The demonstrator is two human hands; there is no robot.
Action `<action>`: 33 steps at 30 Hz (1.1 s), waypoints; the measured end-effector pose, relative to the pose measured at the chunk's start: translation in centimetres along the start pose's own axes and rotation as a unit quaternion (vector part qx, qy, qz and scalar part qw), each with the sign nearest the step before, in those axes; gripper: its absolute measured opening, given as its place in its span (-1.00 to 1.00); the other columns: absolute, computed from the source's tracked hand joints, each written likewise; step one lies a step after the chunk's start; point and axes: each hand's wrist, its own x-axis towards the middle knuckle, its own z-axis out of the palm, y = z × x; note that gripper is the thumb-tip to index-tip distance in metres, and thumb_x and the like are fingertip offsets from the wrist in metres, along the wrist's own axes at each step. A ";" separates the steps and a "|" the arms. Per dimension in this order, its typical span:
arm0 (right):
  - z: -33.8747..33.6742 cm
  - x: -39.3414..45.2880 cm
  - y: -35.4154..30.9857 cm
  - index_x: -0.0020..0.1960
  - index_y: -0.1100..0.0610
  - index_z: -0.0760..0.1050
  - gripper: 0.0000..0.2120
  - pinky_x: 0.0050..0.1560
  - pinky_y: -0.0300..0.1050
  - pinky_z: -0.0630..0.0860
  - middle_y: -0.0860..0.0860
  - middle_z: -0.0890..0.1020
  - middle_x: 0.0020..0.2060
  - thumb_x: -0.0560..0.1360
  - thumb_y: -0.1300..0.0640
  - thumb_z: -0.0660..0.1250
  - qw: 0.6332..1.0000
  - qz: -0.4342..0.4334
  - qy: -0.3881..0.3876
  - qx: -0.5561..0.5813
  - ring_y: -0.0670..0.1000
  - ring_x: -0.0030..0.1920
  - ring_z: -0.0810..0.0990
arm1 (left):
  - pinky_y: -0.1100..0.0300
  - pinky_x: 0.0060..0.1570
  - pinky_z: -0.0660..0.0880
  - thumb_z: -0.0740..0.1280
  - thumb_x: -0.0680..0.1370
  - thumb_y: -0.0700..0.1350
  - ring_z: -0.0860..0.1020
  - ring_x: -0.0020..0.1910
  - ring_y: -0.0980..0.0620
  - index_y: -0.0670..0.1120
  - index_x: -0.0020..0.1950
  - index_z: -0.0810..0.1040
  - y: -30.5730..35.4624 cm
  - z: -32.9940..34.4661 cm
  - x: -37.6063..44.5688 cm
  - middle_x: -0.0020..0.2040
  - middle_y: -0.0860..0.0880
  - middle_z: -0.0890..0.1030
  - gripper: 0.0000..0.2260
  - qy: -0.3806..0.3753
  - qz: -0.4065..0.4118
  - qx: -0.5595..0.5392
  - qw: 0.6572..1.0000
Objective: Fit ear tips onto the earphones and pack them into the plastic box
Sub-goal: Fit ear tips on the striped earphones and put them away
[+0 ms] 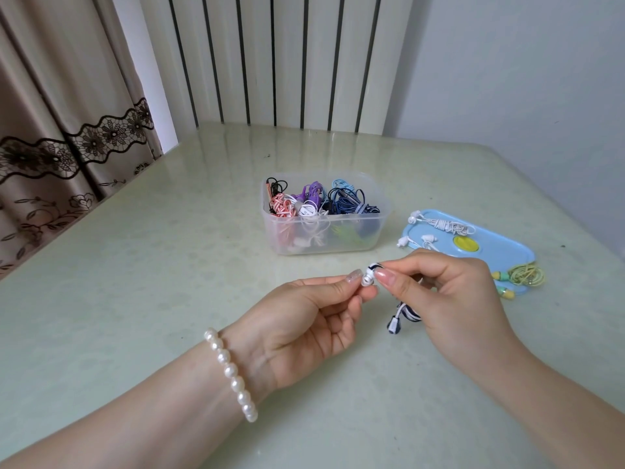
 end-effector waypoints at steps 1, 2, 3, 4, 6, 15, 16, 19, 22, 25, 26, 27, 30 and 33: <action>0.0 0.0 0.0 -0.30 -0.03 0.61 -0.77 -0.30 -0.47 0.35 -0.18 0.65 -0.40 0.36 0.31 0.43 1.000 0.001 -0.001 -0.001 -0.25 -0.40 0.51 | 0.35 -0.39 0.43 0.40 0.26 -0.21 0.52 -0.43 0.16 -0.14 -0.30 0.67 0.0 0.0 0.0 -0.26 -0.07 0.66 -0.92 -0.001 -0.002 -0.003 1.000; 0.1 0.0 0.0 -0.30 -0.02 0.61 -0.77 -0.30 -0.47 0.35 -0.16 0.65 -0.39 0.36 0.31 0.43 1.000 0.003 -0.002 -0.002 -0.26 -0.39 0.51 | 0.35 -0.38 0.43 0.40 0.26 -0.22 0.52 -0.43 0.16 -0.14 -0.30 0.67 0.0 0.0 0.0 -0.26 -0.07 0.66 -0.92 -0.001 -0.004 -0.007 1.000; 0.2 0.0 0.0 -0.30 0.00 0.62 -0.78 -0.30 -0.47 0.35 -0.12 0.66 -0.39 0.36 0.32 0.42 1.000 0.006 -0.001 -0.004 -0.26 -0.40 0.51 | 0.35 -0.38 0.43 0.39 0.26 -0.22 0.52 -0.43 0.16 -0.14 -0.30 0.67 -0.1 0.0 0.0 -0.26 -0.07 0.66 -0.92 -0.001 -0.006 -0.010 1.000; 0.2 0.0 0.0 -0.30 0.03 0.63 -0.79 -0.32 -0.47 0.34 -0.07 0.66 -0.39 0.36 0.32 0.42 1.000 0.008 0.000 -0.007 -0.24 -0.41 0.50 | 0.35 -0.37 0.43 0.39 0.26 -0.22 0.52 -0.43 0.16 -0.14 -0.31 0.67 -0.1 0.0 0.0 -0.26 -0.07 0.66 -0.92 -0.001 -0.008 -0.013 1.000; 0.3 0.0 0.1 -0.30 0.10 0.64 -0.83 -0.40 -0.47 0.34 0.00 0.66 -0.40 0.37 0.33 0.41 1.000 0.015 0.000 -0.004 -0.17 -0.45 0.48 | 0.35 -0.35 0.43 0.39 0.26 -0.22 0.52 -0.42 0.16 -0.14 -0.31 0.67 -0.1 0.0 0.0 -0.25 -0.07 0.66 -0.92 0.000 -0.011 -0.017 1.000; 1.2 -0.5 0.9 -0.35 0.06 0.62 -0.86 -0.39 -0.47 0.38 0.08 0.64 -0.36 0.35 0.23 0.42 0.998 -0.035 0.030 -0.032 -0.01 -0.34 0.55 | 0.37 -0.39 0.42 0.40 0.22 -0.24 0.51 -0.46 0.17 -0.15 -0.30 0.68 -0.4 -0.1 0.2 -0.30 -0.06 0.65 -0.90 0.016 -0.002 -0.015 1.000; 1.3 -0.5 1.0 -0.35 0.04 0.62 -0.88 -0.37 -0.44 0.40 0.05 0.64 -0.36 0.34 0.18 0.39 0.997 -0.043 0.037 -0.045 -0.02 -0.32 0.55 | 0.37 -0.40 0.42 0.40 0.22 -0.24 0.51 -0.46 0.17 -0.15 -0.30 0.68 -0.5 0.0 0.3 -0.30 -0.06 0.65 -0.90 0.017 -0.001 -0.016 1.000; 1.4 -0.6 1.4 -0.33 0.05 0.64 -0.89 -0.36 -0.24 0.47 -0.02 0.61 -0.37 0.34 0.16 0.36 0.992 -0.071 0.055 -0.090 -0.06 -0.35 0.54 | 0.38 -0.42 0.43 0.40 0.23 -0.25 0.51 -0.46 0.17 -0.17 -0.29 0.68 -0.6 0.0 0.3 -0.31 -0.06 0.65 -0.89 0.020 -0.001 -0.022 1.000; 1.6 -0.6 1.8 -0.32 0.11 0.64 -0.91 -0.35 -0.26 0.41 -0.03 0.57 -0.41 0.34 0.21 0.37 0.977 -0.121 0.079 -0.155 -0.09 -0.37 0.48 | 0.38 -0.42 0.42 0.39 0.22 -0.26 0.51 -0.47 0.17 -0.16 -0.32 0.68 -0.6 0.1 0.3 -0.33 -0.06 0.64 -0.90 0.022 -0.004 -0.029 0.999; 1.6 -0.7 2.1 -0.30 0.16 0.63 -0.93 -0.32 -0.07 0.43 0.00 0.52 -0.42 0.34 0.25 0.38 0.960 -0.166 0.103 -0.200 -0.04 -0.38 0.43 | 0.38 -0.41 0.42 0.38 0.22 -0.26 0.50 -0.48 0.17 -0.16 -0.33 0.68 -0.5 0.1 0.1 -0.33 -0.05 0.64 -0.90 0.021 -0.005 -0.036 0.999; 1.6 -0.7 2.2 -0.29 0.17 0.63 -0.93 -0.33 -0.04 0.44 0.01 0.52 -0.42 0.34 0.26 0.38 0.956 -0.179 0.107 -0.206 -0.02 -0.38 0.43 | 0.37 -0.40 0.43 0.39 0.22 -0.26 0.50 -0.48 0.17 -0.16 -0.33 0.68 -0.5 0.2 0.0 -0.33 -0.05 0.64 -0.90 0.021 -0.006 -0.041 0.999; 1.6 -0.7 2.2 -0.29 0.17 0.63 -0.93 -0.33 -0.02 0.44 0.01 0.52 -0.42 0.35 0.26 0.38 0.952 -0.189 0.111 -0.213 -0.02 -0.38 0.43 | 0.37 -0.40 0.43 0.39 0.22 -0.26 0.50 -0.48 0.17 -0.16 -0.32 0.68 -0.5 0.2 0.0 -0.32 -0.06 0.64 -0.90 0.020 -0.006 -0.048 0.999; 1.6 -0.6 2.4 -0.28 0.17 0.63 -0.93 -0.26 -0.03 0.40 0.02 0.53 -0.42 0.35 0.27 0.39 0.942 -0.206 0.125 -0.234 -0.03 -0.35 0.42 | 0.36 -0.38 0.45 0.42 0.22 -0.22 0.50 -0.47 0.17 -0.15 -0.33 0.66 -0.5 0.4 -0.1 -0.30 -0.08 0.65 -0.93 0.022 -0.006 -0.069 0.997; 1.7 -0.6 2.5 -0.28 0.19 0.62 -0.94 -0.24 -0.04 0.36 0.04 0.51 -0.44 0.33 0.30 0.39 0.929 -0.232 0.133 -0.257 -0.01 -0.34 0.40 | 0.38 -0.39 0.44 0.43 0.20 -0.19 0.47 -0.48 0.19 -0.13 -0.38 0.65 -0.6 0.5 -0.1 -0.33 -0.05 0.64 -0.95 0.029 0.003 -0.052 0.998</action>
